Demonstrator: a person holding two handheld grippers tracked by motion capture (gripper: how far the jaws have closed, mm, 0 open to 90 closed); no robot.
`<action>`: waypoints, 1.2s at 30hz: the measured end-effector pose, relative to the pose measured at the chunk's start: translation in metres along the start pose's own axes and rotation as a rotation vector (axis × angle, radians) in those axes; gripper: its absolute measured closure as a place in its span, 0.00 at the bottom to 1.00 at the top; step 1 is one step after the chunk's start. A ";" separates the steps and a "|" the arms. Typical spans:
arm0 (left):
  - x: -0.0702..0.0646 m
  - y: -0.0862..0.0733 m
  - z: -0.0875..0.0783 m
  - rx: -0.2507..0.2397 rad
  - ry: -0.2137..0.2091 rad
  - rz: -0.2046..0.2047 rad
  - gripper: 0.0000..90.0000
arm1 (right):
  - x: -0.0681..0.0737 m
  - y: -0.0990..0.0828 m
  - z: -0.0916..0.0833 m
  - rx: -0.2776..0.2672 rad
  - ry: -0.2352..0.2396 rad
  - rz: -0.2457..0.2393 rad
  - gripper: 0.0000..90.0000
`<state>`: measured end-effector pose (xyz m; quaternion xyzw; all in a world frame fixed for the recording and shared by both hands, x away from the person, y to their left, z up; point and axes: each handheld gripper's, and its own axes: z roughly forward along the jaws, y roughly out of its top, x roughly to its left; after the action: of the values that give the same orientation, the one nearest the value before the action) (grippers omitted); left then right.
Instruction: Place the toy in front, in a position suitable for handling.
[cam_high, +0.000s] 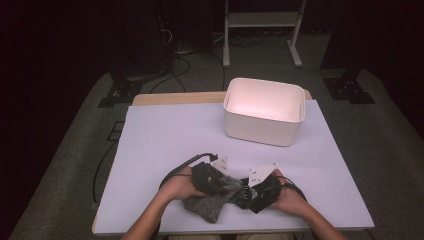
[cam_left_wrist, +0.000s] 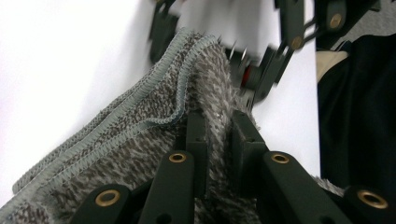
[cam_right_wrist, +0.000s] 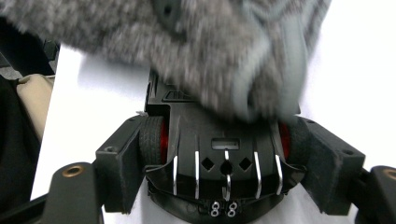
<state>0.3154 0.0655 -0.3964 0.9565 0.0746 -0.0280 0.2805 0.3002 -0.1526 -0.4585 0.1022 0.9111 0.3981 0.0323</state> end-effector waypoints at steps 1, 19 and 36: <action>0.003 -0.010 -0.007 -0.004 0.012 -0.023 0.88 | 0.000 0.000 0.000 -0.001 0.000 -0.003 0.26; 0.018 -0.056 -0.043 -0.039 0.106 -0.143 0.87 | -0.001 0.000 0.001 0.002 0.001 -0.024 0.27; 0.006 -0.031 -0.009 -0.007 0.033 -0.068 0.87 | 0.001 0.005 -0.005 -0.033 0.006 0.014 0.25</action>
<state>0.3166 0.0967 -0.4059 0.9529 0.1117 -0.0217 0.2812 0.2995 -0.1531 -0.4514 0.1068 0.9037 0.4136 0.0286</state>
